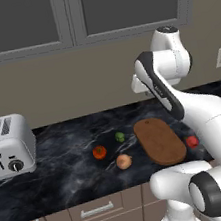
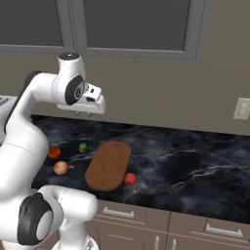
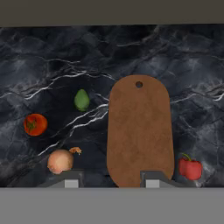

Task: Place the avocado, onion, tomato, and bell pepper on the cutting board.

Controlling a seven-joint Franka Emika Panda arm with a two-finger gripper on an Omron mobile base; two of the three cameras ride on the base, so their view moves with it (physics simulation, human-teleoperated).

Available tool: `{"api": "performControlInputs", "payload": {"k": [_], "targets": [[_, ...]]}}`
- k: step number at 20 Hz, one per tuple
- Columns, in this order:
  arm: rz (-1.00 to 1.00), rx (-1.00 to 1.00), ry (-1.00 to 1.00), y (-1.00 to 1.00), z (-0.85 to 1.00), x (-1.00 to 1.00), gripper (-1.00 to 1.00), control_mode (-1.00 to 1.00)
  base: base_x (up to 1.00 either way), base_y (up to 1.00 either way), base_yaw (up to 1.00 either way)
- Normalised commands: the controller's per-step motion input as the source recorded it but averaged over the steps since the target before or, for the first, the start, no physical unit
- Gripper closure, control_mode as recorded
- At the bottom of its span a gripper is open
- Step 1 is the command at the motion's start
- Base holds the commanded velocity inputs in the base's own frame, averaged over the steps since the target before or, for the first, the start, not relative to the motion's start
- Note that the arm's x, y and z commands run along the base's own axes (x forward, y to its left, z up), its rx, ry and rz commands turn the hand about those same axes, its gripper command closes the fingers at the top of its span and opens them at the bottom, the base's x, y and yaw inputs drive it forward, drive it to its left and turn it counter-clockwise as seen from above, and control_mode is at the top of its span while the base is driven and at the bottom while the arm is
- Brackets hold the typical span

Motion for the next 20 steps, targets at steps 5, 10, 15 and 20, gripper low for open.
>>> {"api": "performControlInputs", "payload": {"k": [5,10,15,20], "targets": [[0.08,0.00,-0.11,0.04,0.00,-0.05,-1.00,-1.00,0.00,0.00,0.00],[0.12,0.00,-0.20,0.09,0.00,-0.17,-1.00,-1.00,0.00,0.00,0.00],[0.11,0.00,-0.15,0.12,-0.09,-0.27,-1.00,-1.00,0.00,0.00,0.00],[0.06,0.00,-0.04,0.27,-0.16,-0.22,-1.00,-1.00,0.00,0.00,0.00]]}}
